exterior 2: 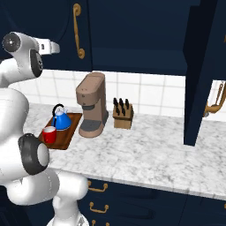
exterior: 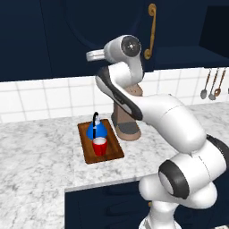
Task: Pick the kettle from the counter and place it on the tray. Then pick the mug from the cabinet and place it on the tray. Then close the cabinet doors.
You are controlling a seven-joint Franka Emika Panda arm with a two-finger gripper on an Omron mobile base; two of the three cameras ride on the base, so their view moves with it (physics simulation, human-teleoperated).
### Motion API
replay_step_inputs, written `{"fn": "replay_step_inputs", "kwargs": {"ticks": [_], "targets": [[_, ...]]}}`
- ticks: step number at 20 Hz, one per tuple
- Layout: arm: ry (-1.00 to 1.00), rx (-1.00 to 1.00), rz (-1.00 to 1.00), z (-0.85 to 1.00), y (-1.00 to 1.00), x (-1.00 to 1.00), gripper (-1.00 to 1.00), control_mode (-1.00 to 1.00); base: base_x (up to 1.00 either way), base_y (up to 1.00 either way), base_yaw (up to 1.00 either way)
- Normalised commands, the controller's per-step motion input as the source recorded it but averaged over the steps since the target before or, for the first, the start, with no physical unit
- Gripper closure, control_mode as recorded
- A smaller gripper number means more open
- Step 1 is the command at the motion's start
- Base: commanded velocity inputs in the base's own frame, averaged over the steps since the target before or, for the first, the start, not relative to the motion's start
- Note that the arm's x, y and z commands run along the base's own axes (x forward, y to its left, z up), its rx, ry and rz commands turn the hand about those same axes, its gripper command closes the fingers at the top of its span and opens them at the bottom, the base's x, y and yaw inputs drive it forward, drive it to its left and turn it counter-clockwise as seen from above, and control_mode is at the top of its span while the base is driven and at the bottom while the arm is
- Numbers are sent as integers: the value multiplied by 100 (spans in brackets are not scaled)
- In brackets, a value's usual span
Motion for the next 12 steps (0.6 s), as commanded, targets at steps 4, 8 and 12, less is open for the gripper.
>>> {"fn": "replay_step_inputs", "kwargs": {"ticks": [4,8,12], "targets": [[1,0,10,-11,-13,42,100,-100,0,0,0],[-6,0,10,-11,0,5,100,-100,0,0,0],[-6,1,9,0,-2,-2,100,-100,0,0,0]]}}
